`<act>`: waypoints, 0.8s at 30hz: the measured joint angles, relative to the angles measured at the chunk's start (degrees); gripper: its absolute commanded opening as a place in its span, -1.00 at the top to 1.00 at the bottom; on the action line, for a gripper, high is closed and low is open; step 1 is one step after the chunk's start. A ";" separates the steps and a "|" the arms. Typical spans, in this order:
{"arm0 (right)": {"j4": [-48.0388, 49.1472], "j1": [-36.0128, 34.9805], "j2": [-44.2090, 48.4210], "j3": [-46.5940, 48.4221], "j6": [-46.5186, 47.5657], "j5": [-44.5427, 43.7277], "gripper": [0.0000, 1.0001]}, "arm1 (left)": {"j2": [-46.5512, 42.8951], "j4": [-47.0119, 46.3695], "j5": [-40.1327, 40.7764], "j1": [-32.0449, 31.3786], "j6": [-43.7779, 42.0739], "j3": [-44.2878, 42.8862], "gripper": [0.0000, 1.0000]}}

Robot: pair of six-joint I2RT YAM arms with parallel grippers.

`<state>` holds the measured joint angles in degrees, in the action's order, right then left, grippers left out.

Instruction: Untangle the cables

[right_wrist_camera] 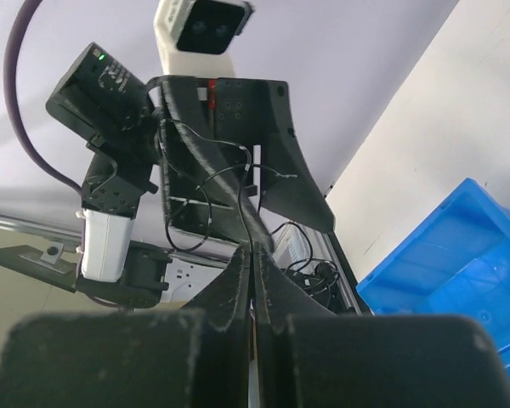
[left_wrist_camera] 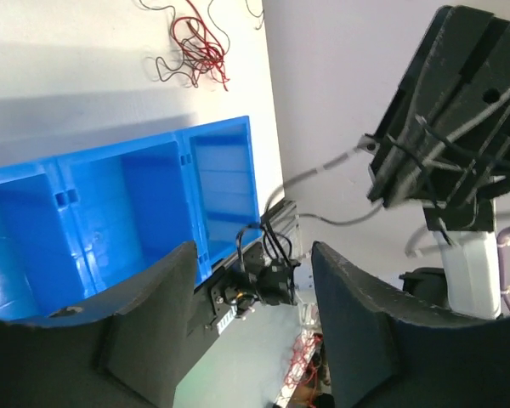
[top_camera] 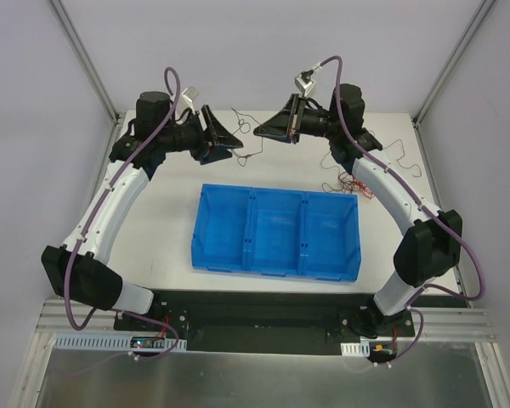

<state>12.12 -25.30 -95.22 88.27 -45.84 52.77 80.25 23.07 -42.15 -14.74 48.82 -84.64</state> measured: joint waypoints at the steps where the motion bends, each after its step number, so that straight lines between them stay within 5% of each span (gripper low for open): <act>1: -0.04 -0.11 0.17 0.00 0.07 -0.02 1.00 | 0.57 -0.26 0.02 -0.52 0.09 -0.20 0.18; 5: -3.21 -0.44 1.99 0.02 2.82 -0.37 1.00 | 2.10 0.74 2.49 -1.46 -0.63 -0.24 0.47; 11: -19.98 -0.52 6.60 3.04 15.50 -6.40 1.00 | 2.19 11.93 17.49 -0.66 -7.15 -4.31 0.88; 18: -49.59 -0.79 11.76 12.26 35.32 -37.03 1.00 | -0.37 18.91 32.44 1.01 -13.62 -5.92 1.00; 24: -60.92 -1.81 14.88 15.85 43.78 -57.81 1.00 | -3.37 20.85 38.25 -0.07 -16.31 -6.12 1.00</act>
<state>-48.80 -27.11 -80.34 104.12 -2.07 -5.04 76.88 43.92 -3.90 -14.81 32.51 -90.76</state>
